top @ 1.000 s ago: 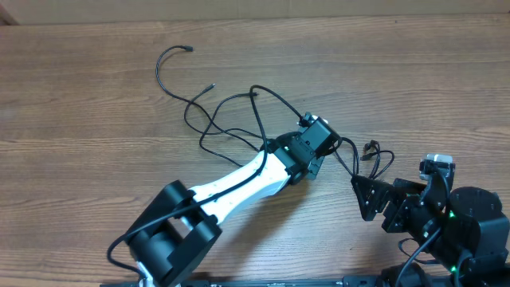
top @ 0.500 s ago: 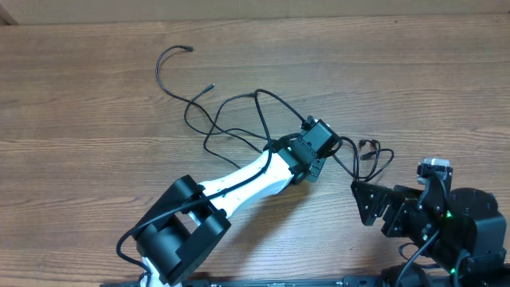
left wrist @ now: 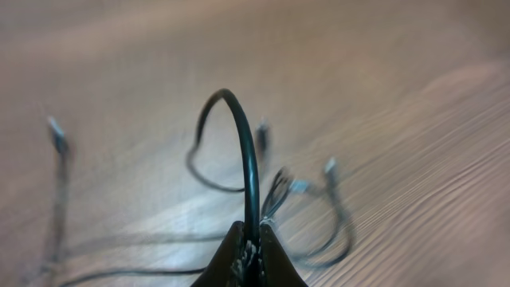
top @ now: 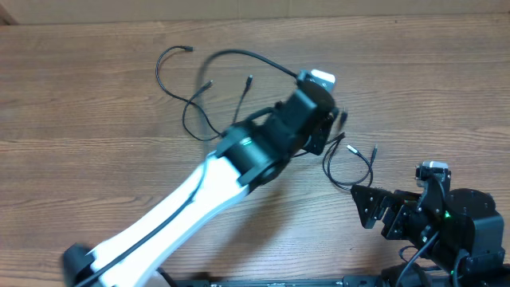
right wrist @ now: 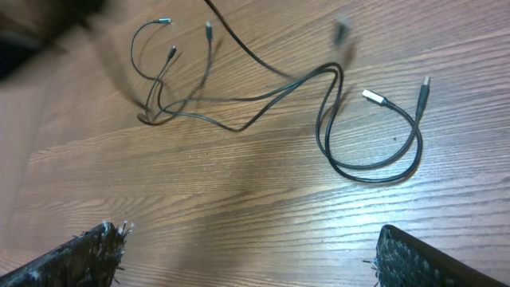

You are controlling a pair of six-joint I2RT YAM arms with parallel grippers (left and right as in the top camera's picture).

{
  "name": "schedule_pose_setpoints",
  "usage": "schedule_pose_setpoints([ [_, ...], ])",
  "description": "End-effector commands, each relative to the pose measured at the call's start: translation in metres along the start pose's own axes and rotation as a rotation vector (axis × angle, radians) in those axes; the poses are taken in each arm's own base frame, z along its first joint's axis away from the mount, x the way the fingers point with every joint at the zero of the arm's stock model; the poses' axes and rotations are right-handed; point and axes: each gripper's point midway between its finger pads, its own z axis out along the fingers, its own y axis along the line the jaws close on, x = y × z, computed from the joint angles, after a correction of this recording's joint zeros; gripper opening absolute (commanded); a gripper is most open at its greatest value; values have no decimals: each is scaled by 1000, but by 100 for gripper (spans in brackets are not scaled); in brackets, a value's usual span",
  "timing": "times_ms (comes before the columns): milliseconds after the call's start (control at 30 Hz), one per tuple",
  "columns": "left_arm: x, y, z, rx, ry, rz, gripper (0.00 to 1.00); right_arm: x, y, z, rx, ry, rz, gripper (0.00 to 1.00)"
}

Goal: Untangle cables

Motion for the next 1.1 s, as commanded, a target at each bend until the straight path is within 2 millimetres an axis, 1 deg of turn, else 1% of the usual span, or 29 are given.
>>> schedule_pose_setpoints([
  [0,-23,0,-37,25,-89,17,4,-6,5,-4,-16,-26,-2,100],
  [133,-41,-2,-66,56,-173,3,4,-11,6,-2,-26,-44,-7,100],
  [200,-51,-3,-79,74,-222,-5,4,-11,11,-1,-53,-42,-10,100],
  [300,-66,-6,-99,101,-297,-11,4,-9,26,-1,-138,-24,-22,100],
  [433,-84,-9,-125,133,-395,-12,4,-13,47,-5,-250,-32,-101,100],
  [600,-104,-12,-153,178,-498,-59,4,-25,60,-5,-310,-86,-165,100],
  [767,-118,-14,-173,223,-573,-128,4,-28,84,-1,-465,-96,-238,100],
  [867,-125,-11,-181,236,-608,-192,4,-32,97,5,-550,-108,-278,100],
  [967,-132,-3,-187,239,-636,-344,5,-38,112,12,-618,-124,-325,100],
  [1067,-134,5,-189,248,-647,-489,4,-41,129,23,-674,-123,-376,100],
])
